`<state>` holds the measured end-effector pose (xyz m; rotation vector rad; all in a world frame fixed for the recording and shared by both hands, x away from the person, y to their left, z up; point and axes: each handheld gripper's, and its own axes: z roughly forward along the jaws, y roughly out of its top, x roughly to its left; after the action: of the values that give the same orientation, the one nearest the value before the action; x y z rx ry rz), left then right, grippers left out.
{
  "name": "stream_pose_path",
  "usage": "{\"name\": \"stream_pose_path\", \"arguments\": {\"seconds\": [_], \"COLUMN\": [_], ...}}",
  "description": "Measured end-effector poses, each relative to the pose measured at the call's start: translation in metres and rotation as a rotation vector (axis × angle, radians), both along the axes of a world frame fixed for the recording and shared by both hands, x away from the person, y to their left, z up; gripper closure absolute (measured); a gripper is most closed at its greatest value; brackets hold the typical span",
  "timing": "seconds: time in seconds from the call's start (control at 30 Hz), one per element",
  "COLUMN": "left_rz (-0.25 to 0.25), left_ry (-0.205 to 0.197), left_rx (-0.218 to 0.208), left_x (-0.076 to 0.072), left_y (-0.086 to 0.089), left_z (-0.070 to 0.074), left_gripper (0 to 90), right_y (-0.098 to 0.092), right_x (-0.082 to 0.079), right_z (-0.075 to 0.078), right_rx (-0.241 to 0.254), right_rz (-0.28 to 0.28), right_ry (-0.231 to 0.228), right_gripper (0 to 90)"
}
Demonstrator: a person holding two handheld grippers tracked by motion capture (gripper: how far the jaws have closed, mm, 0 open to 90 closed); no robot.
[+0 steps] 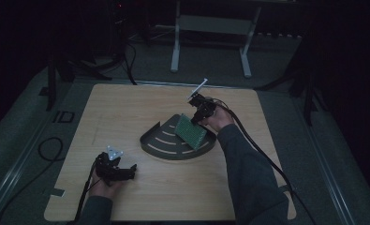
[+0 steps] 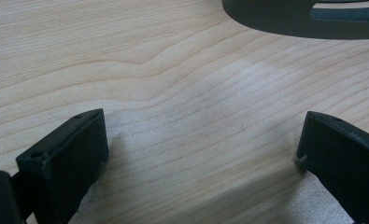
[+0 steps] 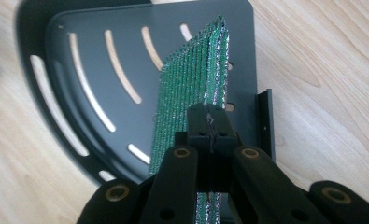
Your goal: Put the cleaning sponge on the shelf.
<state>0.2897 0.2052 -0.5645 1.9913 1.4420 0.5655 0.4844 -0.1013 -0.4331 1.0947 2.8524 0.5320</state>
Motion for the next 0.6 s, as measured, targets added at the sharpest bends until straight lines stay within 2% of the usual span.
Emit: {"name": "stream_pose_path", "arguments": {"seconds": [0.3,0.37,0.43,0.53,0.6], "left_rz": [0.0,0.0,0.0,-0.001,0.0], "left_ry": [-0.001,-0.001,-0.001,-0.001,-0.002], "left_rx": [0.002,0.002,0.002,0.002,0.001], "left_x": [0.0,0.0,0.0,0.0,0.0], "left_y": [0.0,0.0,0.0,0.0,0.0], "left_z": [0.0,0.0,0.0,0.0,0.0], "left_gripper": [2.2,2.2,2.2,2.2,2.2], "right_y": [0.003,0.003,0.0,-0.005,-0.009], "right_x": [-0.002,-0.002,-0.001,0.0,0.001], "right_z": [-0.014,-0.017,-0.022,-0.031,-0.035], "right_rx": [-0.096,-0.104,-0.114,-0.156,-0.157], "right_rz": [0.014,0.016,0.018,0.021,0.012], "right_ry": [-0.021,-0.022,-0.014,-0.02,-0.015], "right_gripper": [90.0,90.0,90.0,90.0,90.0]}}
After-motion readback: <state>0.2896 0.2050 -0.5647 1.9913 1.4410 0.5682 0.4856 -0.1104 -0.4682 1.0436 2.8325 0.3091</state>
